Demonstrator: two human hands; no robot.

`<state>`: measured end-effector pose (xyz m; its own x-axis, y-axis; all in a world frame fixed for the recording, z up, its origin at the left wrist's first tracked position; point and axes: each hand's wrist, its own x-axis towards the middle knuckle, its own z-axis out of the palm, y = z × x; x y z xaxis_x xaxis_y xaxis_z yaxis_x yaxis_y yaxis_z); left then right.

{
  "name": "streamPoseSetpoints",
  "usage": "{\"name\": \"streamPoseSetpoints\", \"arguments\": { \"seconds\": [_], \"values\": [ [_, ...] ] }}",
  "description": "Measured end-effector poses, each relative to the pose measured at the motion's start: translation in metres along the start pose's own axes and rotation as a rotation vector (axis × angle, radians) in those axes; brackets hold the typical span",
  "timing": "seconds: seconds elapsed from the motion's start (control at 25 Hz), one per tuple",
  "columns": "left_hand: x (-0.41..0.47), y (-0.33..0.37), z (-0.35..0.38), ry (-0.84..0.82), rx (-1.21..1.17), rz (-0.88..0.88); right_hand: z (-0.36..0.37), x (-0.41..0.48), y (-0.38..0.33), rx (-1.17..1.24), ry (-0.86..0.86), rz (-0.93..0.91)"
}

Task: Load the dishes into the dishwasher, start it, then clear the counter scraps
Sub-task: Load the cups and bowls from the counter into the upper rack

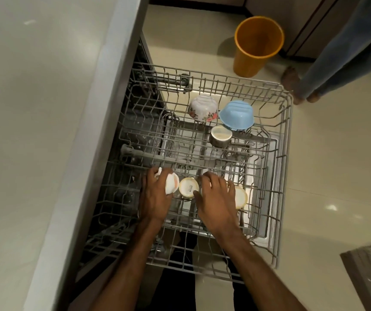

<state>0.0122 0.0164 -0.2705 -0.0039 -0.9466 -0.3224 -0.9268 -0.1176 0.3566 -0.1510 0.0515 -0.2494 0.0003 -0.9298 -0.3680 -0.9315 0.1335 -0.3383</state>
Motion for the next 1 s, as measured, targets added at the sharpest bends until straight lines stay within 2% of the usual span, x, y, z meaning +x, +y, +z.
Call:
{"name": "streamPoseSetpoints", "arguments": {
  "seconds": [0.12, 0.32, 0.52, 0.6, 0.8, 0.88, 1.0],
  "values": [
    [-0.003, 0.005, 0.004, 0.001, 0.062, -0.018, 0.005, 0.004, -0.006, -0.013, -0.014, 0.005],
    [-0.018, 0.003, 0.003, 0.153, 0.002, -0.135, 0.009, 0.003, -0.008, -0.024, -0.026, -0.011],
    [-0.015, 0.006, 0.004, 0.022, 0.08, -0.107, 0.014, 0.007, -0.011, -0.013, -0.028, -0.006],
    [-0.015, 0.003, 0.001, 0.018, 0.054, -0.119, 0.015, 0.005, -0.012, 0.006, -0.022, 0.0],
    [-0.014, -0.002, -0.005, 0.171, -0.14, -0.142, 0.016, 0.003, -0.011, -0.018, -0.041, 0.005],
    [-0.008, 0.002, -0.001, 0.105, -0.166, -0.165, 0.017, 0.004, -0.012, -0.022, -0.046, -0.002],
    [-0.004, 0.008, 0.008, 0.026, -0.064, -0.162, 0.017, 0.005, -0.013, -0.026, -0.04, 0.001]
  ]
}}
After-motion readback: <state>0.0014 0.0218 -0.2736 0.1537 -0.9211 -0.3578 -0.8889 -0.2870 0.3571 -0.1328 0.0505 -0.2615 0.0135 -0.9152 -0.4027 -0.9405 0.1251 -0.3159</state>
